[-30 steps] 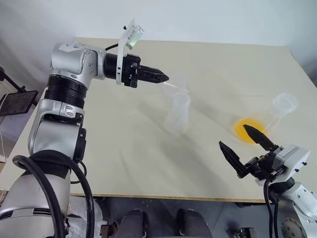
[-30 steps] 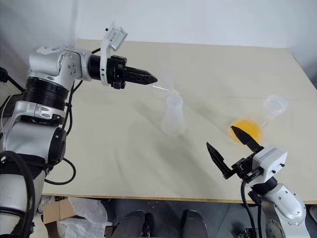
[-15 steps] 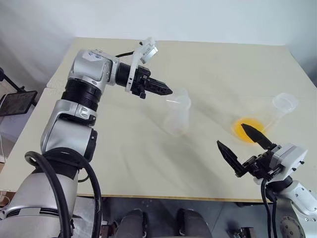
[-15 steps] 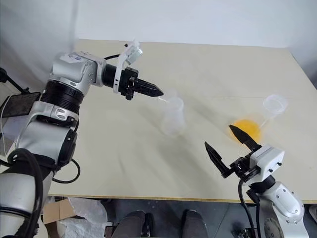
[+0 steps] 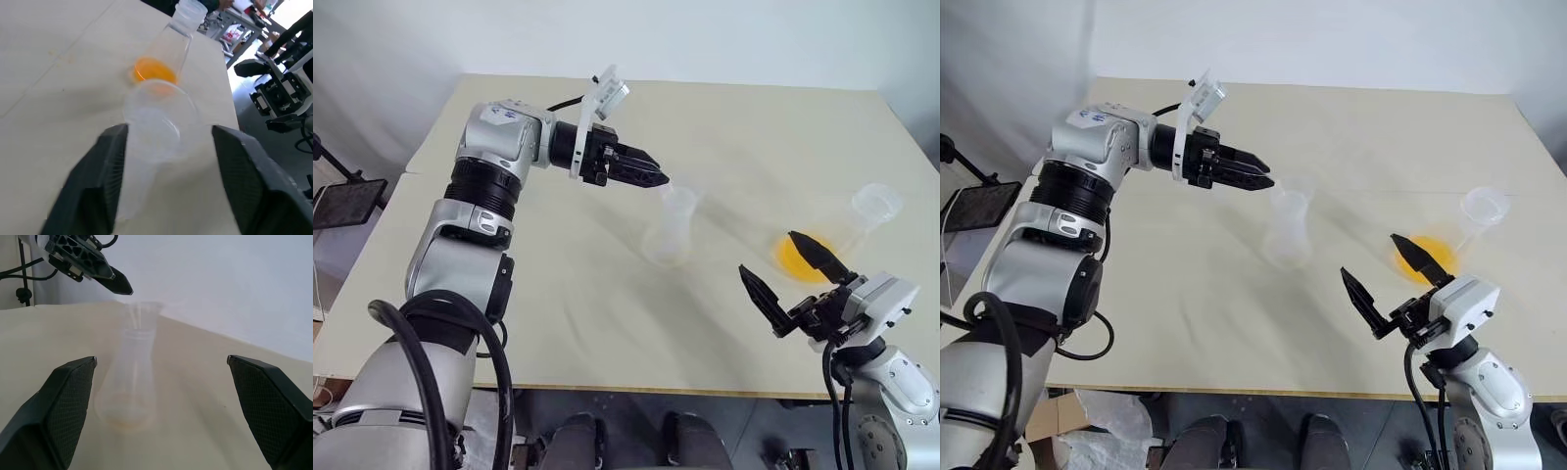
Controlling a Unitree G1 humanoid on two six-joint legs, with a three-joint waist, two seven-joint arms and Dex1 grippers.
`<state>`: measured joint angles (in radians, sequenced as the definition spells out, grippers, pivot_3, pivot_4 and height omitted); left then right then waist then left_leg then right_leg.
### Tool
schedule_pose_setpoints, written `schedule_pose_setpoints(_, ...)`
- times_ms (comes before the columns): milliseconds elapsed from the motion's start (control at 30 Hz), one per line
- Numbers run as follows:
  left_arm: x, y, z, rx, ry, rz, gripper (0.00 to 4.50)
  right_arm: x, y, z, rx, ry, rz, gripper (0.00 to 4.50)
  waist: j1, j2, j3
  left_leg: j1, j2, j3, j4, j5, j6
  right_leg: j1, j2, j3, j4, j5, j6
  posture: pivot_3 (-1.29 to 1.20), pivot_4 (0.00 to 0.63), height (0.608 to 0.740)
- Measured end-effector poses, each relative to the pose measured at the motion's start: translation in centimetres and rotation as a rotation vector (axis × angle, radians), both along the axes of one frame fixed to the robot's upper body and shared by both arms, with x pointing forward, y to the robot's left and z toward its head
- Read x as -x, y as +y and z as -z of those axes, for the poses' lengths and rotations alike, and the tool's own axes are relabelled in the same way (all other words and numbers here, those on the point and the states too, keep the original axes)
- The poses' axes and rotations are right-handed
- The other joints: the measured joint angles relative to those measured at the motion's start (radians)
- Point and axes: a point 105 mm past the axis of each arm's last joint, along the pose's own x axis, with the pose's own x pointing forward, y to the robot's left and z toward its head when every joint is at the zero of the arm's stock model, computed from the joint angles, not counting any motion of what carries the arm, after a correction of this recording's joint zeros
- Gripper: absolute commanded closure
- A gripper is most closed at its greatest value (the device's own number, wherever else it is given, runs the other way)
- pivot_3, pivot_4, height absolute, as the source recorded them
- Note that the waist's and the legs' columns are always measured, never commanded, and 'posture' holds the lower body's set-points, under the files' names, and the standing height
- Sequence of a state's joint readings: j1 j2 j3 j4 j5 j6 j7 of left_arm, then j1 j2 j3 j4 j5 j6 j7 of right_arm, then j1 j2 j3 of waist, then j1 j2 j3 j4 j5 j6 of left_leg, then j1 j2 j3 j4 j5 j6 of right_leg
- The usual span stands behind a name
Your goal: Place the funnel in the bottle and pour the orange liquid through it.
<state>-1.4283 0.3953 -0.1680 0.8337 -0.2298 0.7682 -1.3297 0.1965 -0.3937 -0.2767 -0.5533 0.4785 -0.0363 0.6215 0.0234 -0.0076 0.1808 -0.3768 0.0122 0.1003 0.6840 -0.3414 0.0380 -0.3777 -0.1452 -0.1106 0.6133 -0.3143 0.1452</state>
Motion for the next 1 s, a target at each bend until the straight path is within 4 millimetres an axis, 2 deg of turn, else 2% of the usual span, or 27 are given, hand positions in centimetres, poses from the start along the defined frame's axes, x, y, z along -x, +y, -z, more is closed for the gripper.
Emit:
schedule_pose_setpoints(67,0.0,0.3,0.4,0.018,0.012,0.000,0.13,-0.1,0.0,-0.1,0.002,-0.009,0.006,0.00,-0.001,0.000,0.000,0.000,0.000,0.000,0.000,0.000,0.000,0.000,0.000,0.000,0.000,0.000,0.000,0.00,0.150,0.740)
schedule_pose_setpoints(100,-0.1,0.4,0.7,0.032,0.024,-0.002,0.06,-0.2,0.0,-0.1,0.004,-0.014,0.007,0.00,-0.001,0.000,0.000,0.000,0.000,0.000,0.000,0.000,0.000,0.000,0.000,0.000,0.000,0.000,0.000,0.00,0.150,0.740)
schedule_pose_setpoints(267,0.1,3.2,1.8,0.153,-0.002,-0.018,0.06,-0.2,-0.4,-0.4,0.011,-0.054,0.044,0.00,-0.010,0.000,0.000,0.000,0.002,0.000,0.000,0.000,0.000,-0.002,0.000,0.000,0.004,0.000,0.000,0.00,0.150,0.740)
schedule_pose_setpoints(367,0.4,4.9,2.6,0.248,-0.071,-0.040,0.06,-0.1,-1.3,-0.2,0.011,-0.061,0.103,0.00,-0.012,0.000,0.000,0.000,0.002,-0.001,0.000,0.000,0.000,-0.002,-0.001,0.000,0.006,0.000,0.000,0.00,0.150,0.740)
schedule_pose_setpoints(500,0.1,8.5,3.3,0.300,-0.258,-0.190,0.06,0.8,-3.7,0.1,-0.005,-0.067,0.227,0.00,-0.007,0.000,0.000,0.000,0.001,-0.002,0.001,0.000,0.000,-0.002,-0.002,0.000,0.007,0.000,0.000,0.00,0.150,0.740)
schedule_pose_setpoints(633,2.0,11.2,6.1,0.240,-0.375,-0.234,0.06,2.4,-7.3,0.2,-0.063,-0.084,0.402,0.00,-0.005,0.001,0.000,0.001,0.001,-0.003,0.001,0.000,0.000,-0.001,-0.003,0.000,0.007,0.000,0.000,0.00,0.150,0.740)
schedule_pose_setpoints(733,3.4,12.0,8.9,0.223,-0.354,-0.270,0.06,3.7,-10.0,1.1,-0.101,-0.069,0.513,0.00,-0.001,0.001,0.000,0.002,0.000,-0.003,0.001,0.000,0.000,0.001,-0.003,0.001,0.006,0.000,0.000,0.00,0.150,0.740)
schedule_pose_setpoints(833,4.7,12.4,10.6,0.216,-0.353,-0.310,0.06,4.8,-11.9,2.5,-0.101,-0.021,0.587,0.00,-0.003,0.001,0.000,0.003,0.001,-0.002,0.000,0.000,0.001,0.001,-0.003,0.002,0.006,0.000,0.000,0.00,0.150,0.740)
schedule_pose_setpoints(933,5.2,12.4,11.3,0.212,-0.349,-0.339,0.06,4.8,-12.6,3.0,-0.109,0.013,0.603,0.00,-0.006,0.001,-0.001,0.004,0.001,-0.001,0.000,0.000,0.001,0.001,-0.003,0.003,0.006,0.000,0.000,0.00,0.150,0.740)
schedule_pose_setpoints(1000,5.3,12.2,11.0,0.217,-0.366,-0.344,0.06,4.2,-12.9,3.0,-0.086,0.047,0.590,0.00,-0.007,0.001,-0.001,0.005,0.001,0.000,0.000,0.000,0.001,0.001,-0.004,0.004,0.006,0.000,0.000,0.00,0.150,0.740)
